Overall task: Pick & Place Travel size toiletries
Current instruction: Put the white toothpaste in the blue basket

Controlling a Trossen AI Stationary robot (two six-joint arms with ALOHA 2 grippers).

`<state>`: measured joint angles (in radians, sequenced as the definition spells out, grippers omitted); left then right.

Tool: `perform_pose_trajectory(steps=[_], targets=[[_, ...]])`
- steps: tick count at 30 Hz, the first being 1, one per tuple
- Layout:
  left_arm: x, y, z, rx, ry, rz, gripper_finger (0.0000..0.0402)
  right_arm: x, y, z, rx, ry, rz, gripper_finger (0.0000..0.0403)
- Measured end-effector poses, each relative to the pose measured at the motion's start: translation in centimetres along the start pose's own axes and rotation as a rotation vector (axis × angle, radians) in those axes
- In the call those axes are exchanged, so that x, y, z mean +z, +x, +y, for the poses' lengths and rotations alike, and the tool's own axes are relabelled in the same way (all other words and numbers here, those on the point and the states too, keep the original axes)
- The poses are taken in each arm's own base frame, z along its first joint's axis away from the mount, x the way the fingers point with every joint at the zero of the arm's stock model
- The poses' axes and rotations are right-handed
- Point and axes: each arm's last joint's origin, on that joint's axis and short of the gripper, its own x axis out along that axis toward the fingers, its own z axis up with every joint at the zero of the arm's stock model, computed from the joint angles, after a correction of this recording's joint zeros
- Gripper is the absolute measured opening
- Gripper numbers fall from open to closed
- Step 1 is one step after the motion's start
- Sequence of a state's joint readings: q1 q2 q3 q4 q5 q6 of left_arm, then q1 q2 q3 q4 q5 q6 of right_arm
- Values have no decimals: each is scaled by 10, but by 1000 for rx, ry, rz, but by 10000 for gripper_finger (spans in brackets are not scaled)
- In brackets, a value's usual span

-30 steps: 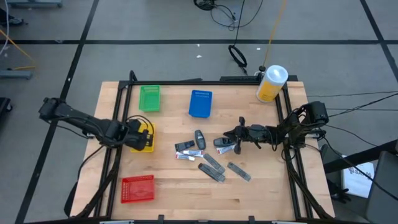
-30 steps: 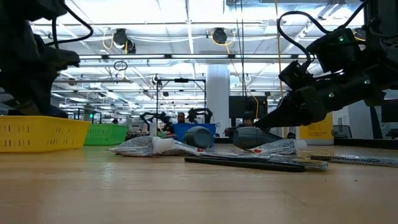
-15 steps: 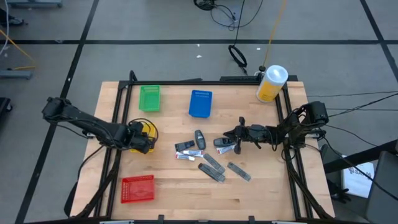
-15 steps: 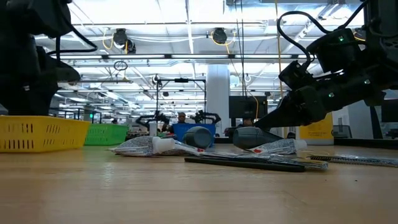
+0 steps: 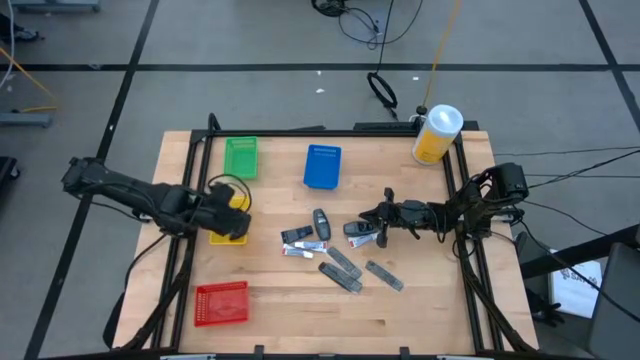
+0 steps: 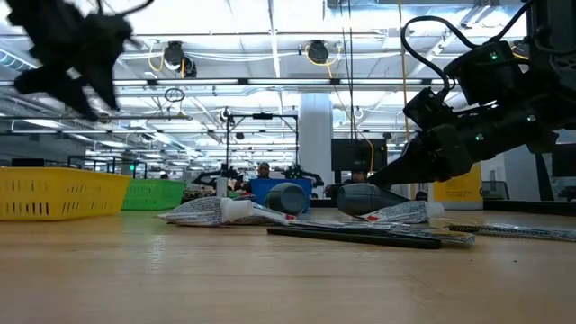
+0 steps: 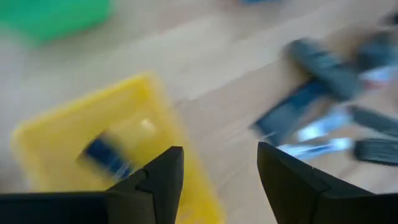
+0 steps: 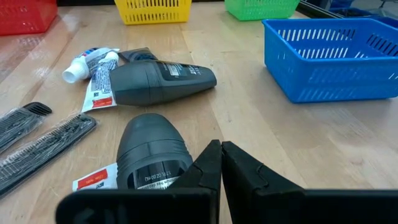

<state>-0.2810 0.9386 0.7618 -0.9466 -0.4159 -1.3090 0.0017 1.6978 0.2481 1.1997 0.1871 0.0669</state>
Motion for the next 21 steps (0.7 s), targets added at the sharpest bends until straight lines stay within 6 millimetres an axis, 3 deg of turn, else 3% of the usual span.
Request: perform_pose_trajectory(steps=[4,10,16,21], targets=[[7,3,-27,-218,215,-152,183,0,0,0,0,0,0,4],[1,36,-62,-376,542,-334,165,0,0,0,0,0,0,4],[-16,85,-81,-428,746,-276,162,0,0,0,0,0,0,4],[-33,119,-92,-506,884,-210,186,0,0,0,0,0,0,4]])
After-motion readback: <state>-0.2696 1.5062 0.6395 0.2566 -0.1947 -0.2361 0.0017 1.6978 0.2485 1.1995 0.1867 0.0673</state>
